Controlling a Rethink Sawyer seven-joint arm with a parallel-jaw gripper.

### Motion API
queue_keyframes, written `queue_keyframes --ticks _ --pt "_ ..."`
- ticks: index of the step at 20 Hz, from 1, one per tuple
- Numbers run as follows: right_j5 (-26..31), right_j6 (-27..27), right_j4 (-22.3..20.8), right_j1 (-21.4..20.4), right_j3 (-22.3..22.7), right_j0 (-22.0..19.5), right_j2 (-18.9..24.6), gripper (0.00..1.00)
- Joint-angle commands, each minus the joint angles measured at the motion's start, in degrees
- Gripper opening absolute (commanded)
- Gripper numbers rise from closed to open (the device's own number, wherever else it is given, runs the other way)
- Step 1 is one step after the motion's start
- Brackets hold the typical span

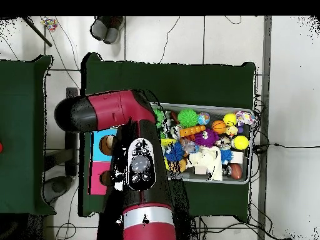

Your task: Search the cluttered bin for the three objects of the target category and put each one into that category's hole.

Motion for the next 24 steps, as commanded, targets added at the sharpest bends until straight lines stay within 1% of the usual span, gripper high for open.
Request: queue_keyframes --ticks 1,4,7,12,14,16,19,21,24 --pt "-2.67 1.34 -3.34 0.25 9.23 1.02 1.74 0.00" --pt "-3.72 2.80 -3.79 0.38 9.99 1.90 1.26 0.00" --pt "-5.91 3.96 -4.36 0.84 10.80 2.45 0.97 0.00" --pt "-8.14 5.22 -4.82 0.92 12.91 3.07 0.17 0.00" --pt "-8.96 5.30 -4.90 1.68 13.18 3.09 -0.19 0.00" --pt "-9.61 5.19 -4.98 3.68 12.37 3.06 -0.46 0.00" --pt "-12.42 5.07 -5.25 8.13 10.18 2.56 -0.19 0.00" --pt "-14.74 4.43 -5.40 10.32 9.15 1.69 0.63 0.00" --pt "-16.46 3.14 -5.63 11.80 8.49 0.37 1.99 0.00"
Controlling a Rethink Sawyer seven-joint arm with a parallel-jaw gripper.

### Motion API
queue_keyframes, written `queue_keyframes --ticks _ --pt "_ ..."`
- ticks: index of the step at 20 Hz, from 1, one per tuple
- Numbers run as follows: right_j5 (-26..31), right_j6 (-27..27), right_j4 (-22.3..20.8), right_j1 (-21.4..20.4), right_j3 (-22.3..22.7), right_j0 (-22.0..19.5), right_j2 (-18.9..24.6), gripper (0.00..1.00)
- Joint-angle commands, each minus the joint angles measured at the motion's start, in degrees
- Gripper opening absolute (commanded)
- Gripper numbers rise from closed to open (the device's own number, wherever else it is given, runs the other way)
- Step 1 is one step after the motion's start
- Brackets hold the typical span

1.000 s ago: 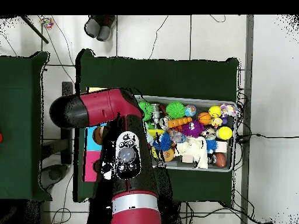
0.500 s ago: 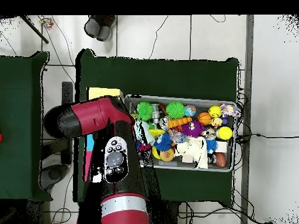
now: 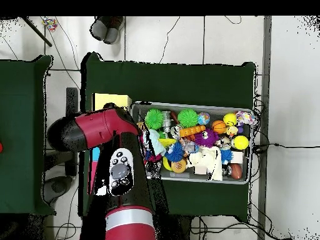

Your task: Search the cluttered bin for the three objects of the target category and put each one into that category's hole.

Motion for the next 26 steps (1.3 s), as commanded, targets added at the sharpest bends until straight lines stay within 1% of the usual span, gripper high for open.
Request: queue_keyframes --ticks 1,6,8,13,16,22,26 --pt "-8.79 2.88 -3.43 11.25 2.32 -3.74 2.68 0.00" --pt "-8.15 1.97 -3.62 11.50 2.07 -4.51 2.87 0.00" --pt "-7.56 1.01 -3.46 11.48 1.94 -5.21 3.62 0.00" --pt "-5.47 -3.65 -3.24 11.91 2.07 -8.55 7.75 0.00" --pt "-5.29 -5.57 -4.30 12.99 1.05 -10.17 9.51 0.00" --pt "-3.51 -7.92 -6.85 14.98 -2.21 -12.13 11.02 0.00" --pt "-3.47 -9.25 -8.14 15.96 -3.17 -13.78 12.65 0.00"
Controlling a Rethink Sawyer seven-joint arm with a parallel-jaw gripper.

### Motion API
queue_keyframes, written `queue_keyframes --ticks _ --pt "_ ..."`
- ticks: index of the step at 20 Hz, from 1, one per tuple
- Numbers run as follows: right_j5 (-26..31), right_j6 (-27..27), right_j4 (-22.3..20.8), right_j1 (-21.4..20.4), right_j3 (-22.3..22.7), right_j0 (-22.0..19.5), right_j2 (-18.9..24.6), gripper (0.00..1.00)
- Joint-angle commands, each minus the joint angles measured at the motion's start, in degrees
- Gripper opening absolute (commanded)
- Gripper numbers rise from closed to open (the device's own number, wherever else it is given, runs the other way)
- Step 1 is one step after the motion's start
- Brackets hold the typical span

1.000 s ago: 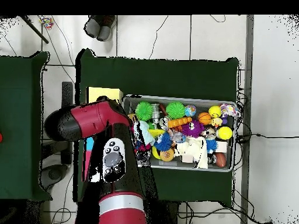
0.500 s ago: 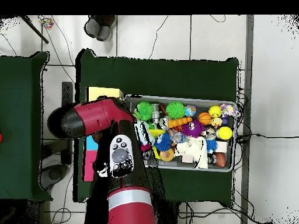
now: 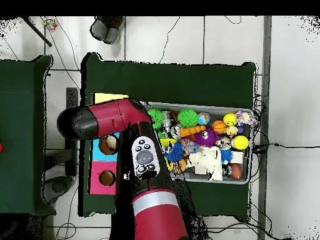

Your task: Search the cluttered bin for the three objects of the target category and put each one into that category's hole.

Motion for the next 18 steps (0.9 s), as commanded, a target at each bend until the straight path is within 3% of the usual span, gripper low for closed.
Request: queue_keyframes --ticks 1,18 --pt "-9.43 -9.80 -8.47 15.66 -2.26 -6.42 4.06 0.00" --pt "-4.76 -17.90 -15.48 16.88 -3.07 -13.78 10.89 0.00"
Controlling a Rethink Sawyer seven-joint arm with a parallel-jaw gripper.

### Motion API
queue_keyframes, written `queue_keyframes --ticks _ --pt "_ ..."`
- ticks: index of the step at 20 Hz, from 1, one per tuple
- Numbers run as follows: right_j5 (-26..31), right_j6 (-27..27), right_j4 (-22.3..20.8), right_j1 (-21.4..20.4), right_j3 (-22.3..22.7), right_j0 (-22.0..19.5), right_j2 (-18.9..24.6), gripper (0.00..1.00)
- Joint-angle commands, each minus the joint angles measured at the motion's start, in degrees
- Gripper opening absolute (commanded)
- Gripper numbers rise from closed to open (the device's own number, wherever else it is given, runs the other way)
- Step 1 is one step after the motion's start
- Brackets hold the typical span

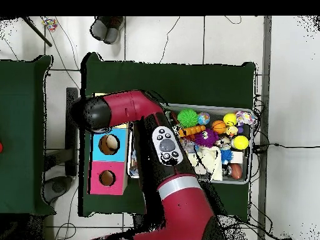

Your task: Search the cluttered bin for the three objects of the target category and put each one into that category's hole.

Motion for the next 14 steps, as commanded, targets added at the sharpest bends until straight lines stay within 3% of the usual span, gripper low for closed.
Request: queue_keyframes --ticks 1,14 --pt "-11.06 -17.97 -13.81 15.29 -2.04 -6.06 0.94 0.00" --pt "-7.79 -23.33 -20.15 14.65 -0.28 -11.74 5.89 0.00"
